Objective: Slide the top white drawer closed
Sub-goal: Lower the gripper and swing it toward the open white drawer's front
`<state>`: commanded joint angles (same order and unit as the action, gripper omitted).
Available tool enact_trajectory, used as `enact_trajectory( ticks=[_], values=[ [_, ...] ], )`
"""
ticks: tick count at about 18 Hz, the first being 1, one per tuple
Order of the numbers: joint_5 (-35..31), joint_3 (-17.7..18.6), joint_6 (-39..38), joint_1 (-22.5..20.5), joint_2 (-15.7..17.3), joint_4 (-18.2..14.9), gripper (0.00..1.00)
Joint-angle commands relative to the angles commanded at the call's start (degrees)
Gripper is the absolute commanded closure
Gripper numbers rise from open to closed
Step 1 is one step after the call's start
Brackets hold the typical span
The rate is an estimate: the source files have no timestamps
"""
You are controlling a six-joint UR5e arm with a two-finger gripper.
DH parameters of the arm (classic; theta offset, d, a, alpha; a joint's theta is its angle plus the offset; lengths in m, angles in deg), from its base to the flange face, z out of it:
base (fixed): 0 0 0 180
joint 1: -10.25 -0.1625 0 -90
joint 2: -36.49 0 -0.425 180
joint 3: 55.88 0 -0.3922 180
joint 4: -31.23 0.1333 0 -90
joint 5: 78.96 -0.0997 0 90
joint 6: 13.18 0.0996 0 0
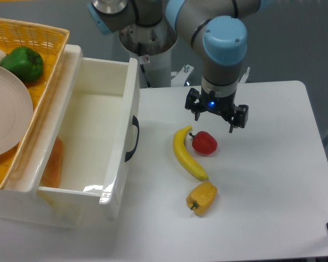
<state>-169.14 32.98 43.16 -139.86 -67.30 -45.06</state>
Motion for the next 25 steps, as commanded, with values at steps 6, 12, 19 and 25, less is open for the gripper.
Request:
enact_trajectory(
  ticks=[6, 12, 19, 25],
  values=[
    [0.3, 0.2, -0.2, -0.8, -1.9, 0.1, 0.00],
    [-0.2, 3.4, -0.7, -0.6, -1.9, 0.3, 0.00],
    [0.1, 3.5, -9.1, -0.4, -3.3, 0.1, 0.00],
    [5.7, 3.4, -16.7, -0.2, -4.8, 0.8, 0.00]
  ],
)
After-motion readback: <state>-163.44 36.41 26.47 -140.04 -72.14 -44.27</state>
